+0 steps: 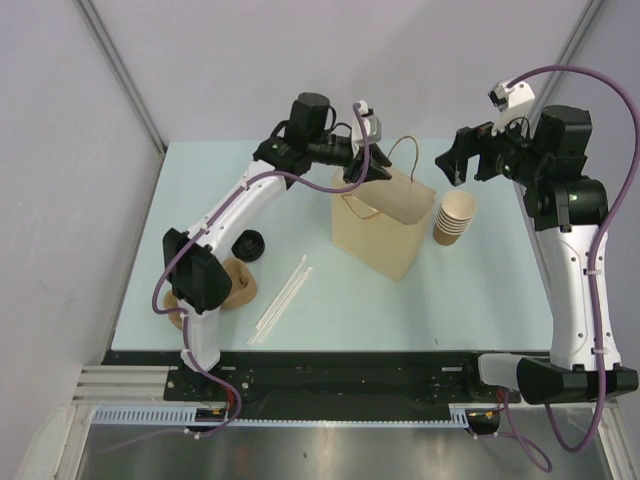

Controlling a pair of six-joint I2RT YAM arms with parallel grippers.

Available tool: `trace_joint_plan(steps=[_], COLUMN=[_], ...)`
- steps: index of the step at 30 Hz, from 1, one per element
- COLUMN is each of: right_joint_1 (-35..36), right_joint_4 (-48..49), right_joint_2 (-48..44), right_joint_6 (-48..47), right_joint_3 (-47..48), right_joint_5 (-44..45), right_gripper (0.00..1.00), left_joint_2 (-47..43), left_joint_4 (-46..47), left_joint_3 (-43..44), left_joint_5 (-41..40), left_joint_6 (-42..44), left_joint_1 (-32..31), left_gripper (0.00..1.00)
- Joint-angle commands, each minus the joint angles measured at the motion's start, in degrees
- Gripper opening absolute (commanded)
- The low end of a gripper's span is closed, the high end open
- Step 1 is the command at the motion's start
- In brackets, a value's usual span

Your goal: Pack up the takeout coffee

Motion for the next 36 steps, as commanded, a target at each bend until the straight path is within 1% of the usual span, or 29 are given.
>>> trace_joint_plan(steps=[1, 3, 6, 8, 9, 10, 11, 12, 13, 14, 16, 17, 18, 20, 21, 22, 24, 26, 27, 28, 31, 33, 36], right_joint_1=[-0.29, -0.29, -0.29, -0.29, -0.29, -0.29, -0.29, -0.2, -0.29, -0.2, -0.46, -0.81, -1.07, -1.52, -3.43, -4.06, -6.16, -8.01, -8.72, -10.03, -12.4, -12.77, -12.85], right_joint_4=[2.11, 2.8, 3.68, 4.12, 4.04, 4.21, 4.39, 4.65, 4.74, 4.92, 5.01, 4.83, 4.57, 3.26, 2.64, 1.94, -0.08, -2.45, -3.25, -3.95, -6.15, -7.56, -6.86], right_joint_2=[1.18, 2.06, 3.11, 3.9, 4.6, 4.87, 5.22, 5.84, 6.19, 6.54, 7.59, 8.03, 8.39, 9.53, 9.97, 10.32, 11.2, 11.81, 11.99, 11.99, 11.82, 10.86, 8.32], right_joint_6=[-0.1, -0.01, 0.34, 0.77, 0.78, 0.86, 0.95, 1.13, 1.13, 1.13, 1.04, 0.78, 0.6, 0.07, -0.1, -0.71, -1.42, -2.9, -3.7, -4.66, -6.78, -9.41, -11.53], right_joint_3=[1.54, 1.98, 2.42, 2.77, 3.04, 3.04, 3.13, 3.04, 2.95, 3.04, 3.04, 3.04, 3.04, 3.04, 3.21, 3.21, 3.3, 3.22, 2.87, 2.43, -0.29, -3.27, -9.24], right_joint_5=[-1.91, -2.26, -3.05, -3.58, -3.93, -4.11, -4.11, -4.46, -4.46, -4.46, -4.28, -4.28, -4.02, -4.11, -4.63, -4.98, -5.25, -5.86, -5.78, -5.43, -5.34, -4.03, -1.21], right_gripper=[1.0, 1.0, 1.0, 1.0, 1.0, 1.0, 1.0, 1.0, 1.0, 1.0, 1.0, 1.0, 1.0, 1.0, 1.0, 1.0, 1.0, 1.0, 1.0, 1.0, 1.0, 1.0, 0.99], left_joint_2=[-3.85, -5.69, -8.24, -9.82, -10.27, -11.23, -11.67, -12.11, -12.9, -13.26, -13.52, -13.35, -13.17, -13.0, -13.52, -15.26, -16.59, -16.95, -16.95, -17.3, -19.05, -20.02, -21.95], left_joint_4=[3.79, 4.58, 4.59, 3.89, 3.62, 3.01, 1.18, -0.15, -1.64, -5.14, -9.19, -13.56, -15.7, -21.66, -22.3, -22.57, -23.88, -27.03, -28.01, -28.72, -28.47, -27.68, -26.27], left_joint_3=[5.96, 6.58, 7.02, 7.72, 7.9, 8.42, 8.69, 8.86, 9.13, 9.04, 9.39, 9.65, 9.92, 10.01, 8.88, 4.95, 1.59, -1.5, -2.29, -4.47, -10.72, -15.8, -21.69], left_joint_5=[-0.81, -2.13, -5.73, -7.58, -8.45, -9.16, -9.69, -9.78, -10.39, -12.49, -13.38, -13.99, -15.13, -16.8, -18.64, -19.35, -19.71, -21.46, -23.04, -27.23, -31.82, -33.16, -34.65], left_joint_6=[-6.46, -8.05, -12.7, -14.99, -18.05, -19.3, -20.35, -20.89, -20.89, -20.89, -21.24, -21.68, -22.73, -22.74, -22.56, -22.39, -22.04, -22.03, -22.12, -22.3, -21.51, -21.42, -21.68], left_joint_1=[0.9, 1.95, 4.41, 6.08, 8.09, 9.24, 10.39, 12.57, 13.73, 14.61, 18.12, 19.44, 22.15, 24.8, 27.16, 28.31, 31.64, 33.5, 33.69, 33.69, 33.69, 33.69, 33.69], left_gripper=[0.4, 0.41, 0.45, 0.54, 0.59, 0.77, 0.84, 0.95, 0.99, 1.0, 0.99, 0.99, 0.99, 1.0, 1.0, 0.99, 0.99, 0.99, 1.0, 0.99, 0.99, 1.0, 1.0])
